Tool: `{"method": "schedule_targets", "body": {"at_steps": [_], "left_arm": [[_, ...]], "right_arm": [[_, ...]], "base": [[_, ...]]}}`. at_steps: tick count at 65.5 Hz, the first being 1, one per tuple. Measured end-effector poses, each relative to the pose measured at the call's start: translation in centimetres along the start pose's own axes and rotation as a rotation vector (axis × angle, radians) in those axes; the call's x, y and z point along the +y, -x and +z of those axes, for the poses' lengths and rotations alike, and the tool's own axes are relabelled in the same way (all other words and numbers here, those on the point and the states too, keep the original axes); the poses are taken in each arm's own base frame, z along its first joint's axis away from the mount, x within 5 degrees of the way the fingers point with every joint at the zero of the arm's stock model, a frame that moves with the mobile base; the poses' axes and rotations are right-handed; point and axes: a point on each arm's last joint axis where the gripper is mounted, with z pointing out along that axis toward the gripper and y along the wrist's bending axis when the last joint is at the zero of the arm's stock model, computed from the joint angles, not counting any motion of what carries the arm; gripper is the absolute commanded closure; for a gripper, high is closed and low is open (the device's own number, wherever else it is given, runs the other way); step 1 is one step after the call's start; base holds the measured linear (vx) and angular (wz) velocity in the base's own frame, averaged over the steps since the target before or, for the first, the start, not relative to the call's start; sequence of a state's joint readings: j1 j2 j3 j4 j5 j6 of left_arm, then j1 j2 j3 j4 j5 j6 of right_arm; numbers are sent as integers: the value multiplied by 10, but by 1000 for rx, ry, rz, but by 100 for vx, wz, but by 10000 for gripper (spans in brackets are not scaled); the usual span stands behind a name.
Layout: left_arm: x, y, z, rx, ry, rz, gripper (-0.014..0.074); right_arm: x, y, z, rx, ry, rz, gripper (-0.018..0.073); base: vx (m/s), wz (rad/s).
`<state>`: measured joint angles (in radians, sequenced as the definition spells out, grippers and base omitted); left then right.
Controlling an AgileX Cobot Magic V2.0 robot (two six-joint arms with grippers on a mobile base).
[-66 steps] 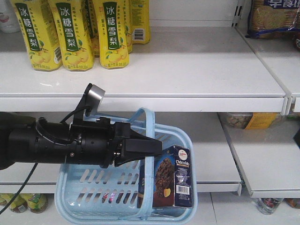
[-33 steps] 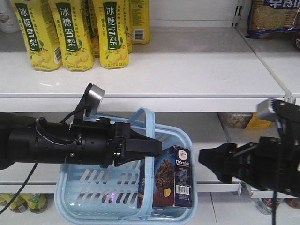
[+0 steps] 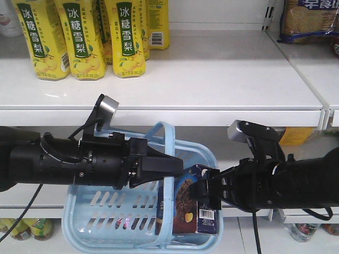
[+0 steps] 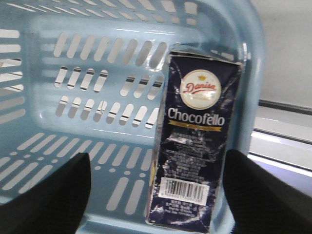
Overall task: Left arm holds basket, right arm returns cookies
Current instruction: 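Reach the right gripper into the basket toward the dark-blue Chocofello box, then close the right gripper on the Chocofello box inside the basket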
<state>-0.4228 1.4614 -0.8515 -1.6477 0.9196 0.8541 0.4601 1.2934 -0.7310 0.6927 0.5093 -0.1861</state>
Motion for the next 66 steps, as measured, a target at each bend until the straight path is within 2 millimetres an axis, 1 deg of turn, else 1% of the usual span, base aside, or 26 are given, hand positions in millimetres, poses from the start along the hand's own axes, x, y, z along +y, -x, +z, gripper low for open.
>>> {"method": "schedule_targets", "body": {"at_steps": [8,25,45,59,66], "left_arm": [[0,0,0,0,0,0,599],[0,0,0,0,1,1,599],[0,0,0,2,4,3,599],[1,0,0,0,8,4,599],[2,-1,0,2,13,3,599]], "right_arm": [[0,0,8,16,21,-6,34],[-8,0,26,48,-4,2,34],[-14,0,41,70,-24,12,34],[-15,1,49,73,-5,16,34],[-16,2,57,74,5,27,34]], "base": [[0,0],[0,0],[0,0],[0,0],[0,0]]}}
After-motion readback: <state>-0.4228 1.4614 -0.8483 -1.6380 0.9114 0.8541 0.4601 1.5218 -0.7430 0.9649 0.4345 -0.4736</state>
